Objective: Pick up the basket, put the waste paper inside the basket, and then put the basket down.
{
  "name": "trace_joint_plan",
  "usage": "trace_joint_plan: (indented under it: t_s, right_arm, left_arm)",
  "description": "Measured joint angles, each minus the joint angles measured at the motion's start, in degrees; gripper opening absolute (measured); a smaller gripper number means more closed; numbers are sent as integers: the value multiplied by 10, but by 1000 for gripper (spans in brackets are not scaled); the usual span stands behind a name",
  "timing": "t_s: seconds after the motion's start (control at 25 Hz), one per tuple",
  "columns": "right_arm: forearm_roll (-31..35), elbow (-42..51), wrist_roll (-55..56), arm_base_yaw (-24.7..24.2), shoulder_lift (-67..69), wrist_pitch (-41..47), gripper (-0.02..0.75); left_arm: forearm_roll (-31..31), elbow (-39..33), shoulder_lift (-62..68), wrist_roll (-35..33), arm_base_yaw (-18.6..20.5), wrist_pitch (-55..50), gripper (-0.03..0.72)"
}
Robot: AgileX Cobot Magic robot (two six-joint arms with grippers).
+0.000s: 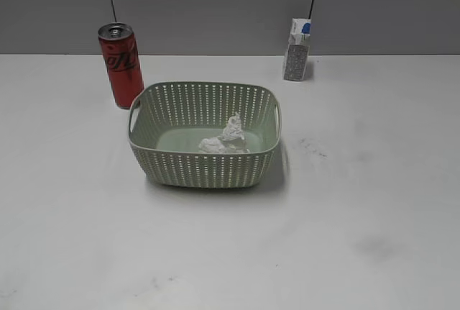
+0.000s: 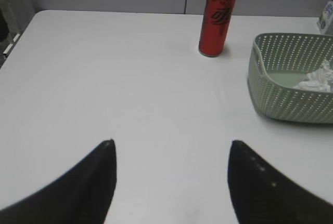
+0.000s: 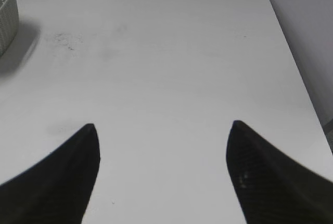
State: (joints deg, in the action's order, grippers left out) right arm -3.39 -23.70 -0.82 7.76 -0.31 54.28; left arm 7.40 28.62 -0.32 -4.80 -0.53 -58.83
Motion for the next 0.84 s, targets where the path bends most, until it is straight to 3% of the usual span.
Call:
trace_joint_plan:
  t_s: [0.6,0.84]
  right_arm:
    - [0,0,0,0,0,0,573]
    - [0,0,0,0,0,0,573]
  left_arm:
    - [0,0,0,0,2,0,501]
    - [0,0,0,0,2,0,463]
